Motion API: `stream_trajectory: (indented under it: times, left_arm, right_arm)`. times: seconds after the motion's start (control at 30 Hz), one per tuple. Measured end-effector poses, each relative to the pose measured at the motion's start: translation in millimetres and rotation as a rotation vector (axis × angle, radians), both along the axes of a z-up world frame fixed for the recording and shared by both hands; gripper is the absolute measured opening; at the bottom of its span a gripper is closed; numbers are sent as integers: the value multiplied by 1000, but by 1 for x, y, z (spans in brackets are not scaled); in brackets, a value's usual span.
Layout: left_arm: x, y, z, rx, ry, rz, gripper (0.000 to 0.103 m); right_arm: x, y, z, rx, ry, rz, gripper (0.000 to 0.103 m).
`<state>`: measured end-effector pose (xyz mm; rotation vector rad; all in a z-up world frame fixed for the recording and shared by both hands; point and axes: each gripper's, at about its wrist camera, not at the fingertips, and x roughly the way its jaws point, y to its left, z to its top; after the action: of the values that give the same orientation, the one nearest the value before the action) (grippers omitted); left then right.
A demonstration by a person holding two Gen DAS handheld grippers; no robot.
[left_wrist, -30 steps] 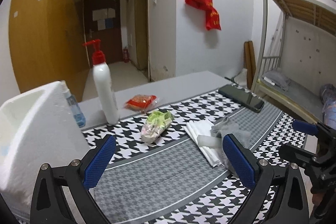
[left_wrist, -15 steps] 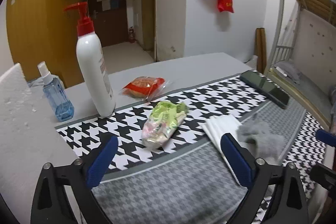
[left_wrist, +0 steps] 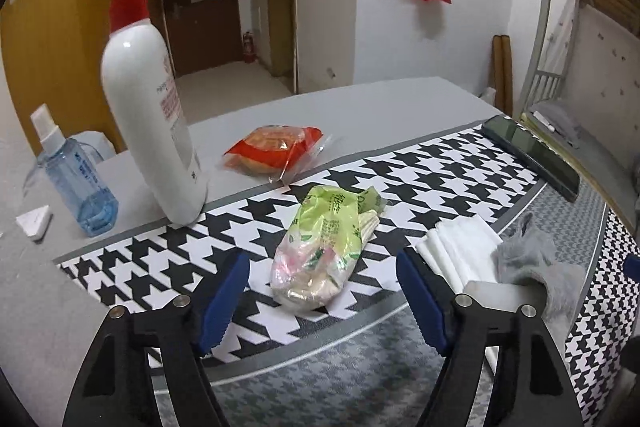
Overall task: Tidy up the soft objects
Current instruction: 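Grasp the green plastic snack package with the left gripper, then close the right gripper on the grey sock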
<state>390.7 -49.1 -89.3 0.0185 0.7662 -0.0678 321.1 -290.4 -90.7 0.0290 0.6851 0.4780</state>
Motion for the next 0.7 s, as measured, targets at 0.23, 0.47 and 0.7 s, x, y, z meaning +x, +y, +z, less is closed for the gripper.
stream_trajectory:
  times: [0.23, 0.47, 0.7]
  left_arm:
    - [15, 1, -10, -19, 92, -11, 53]
    - [16, 3, -13, -26, 108, -9, 38]
    - [15, 12, -11, -48, 101, 25, 31]
  right_arm:
    - [3, 2, -1, -12, 6, 3, 102]
    - [8, 5, -4, -28, 17, 7, 102]
    - [13, 18, -6, -43, 31, 25, 102]
